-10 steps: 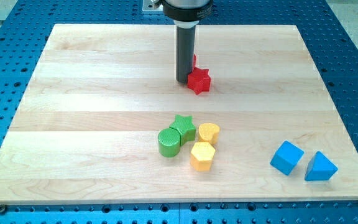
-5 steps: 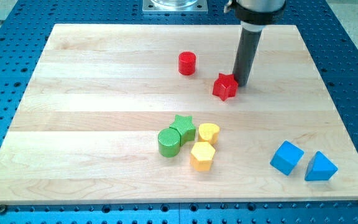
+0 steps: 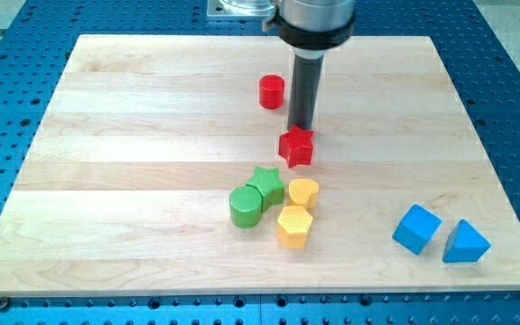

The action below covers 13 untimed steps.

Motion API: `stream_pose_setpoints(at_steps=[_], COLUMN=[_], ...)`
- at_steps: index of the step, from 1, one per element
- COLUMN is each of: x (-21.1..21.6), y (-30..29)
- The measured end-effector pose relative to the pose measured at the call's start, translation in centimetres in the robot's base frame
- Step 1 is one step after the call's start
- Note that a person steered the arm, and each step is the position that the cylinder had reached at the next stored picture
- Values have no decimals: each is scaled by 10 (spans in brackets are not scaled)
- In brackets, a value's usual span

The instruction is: Move the red star towards the cube

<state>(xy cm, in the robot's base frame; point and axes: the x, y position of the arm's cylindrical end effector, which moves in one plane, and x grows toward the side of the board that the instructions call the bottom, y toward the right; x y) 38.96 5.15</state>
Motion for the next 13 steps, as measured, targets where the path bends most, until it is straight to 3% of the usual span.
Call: stream_pose_setpoints(at_steps=[1,3,6,9,11,13], x=[-18,60,34,-55,33,-13], y=[-29,-43,129,178,184,224])
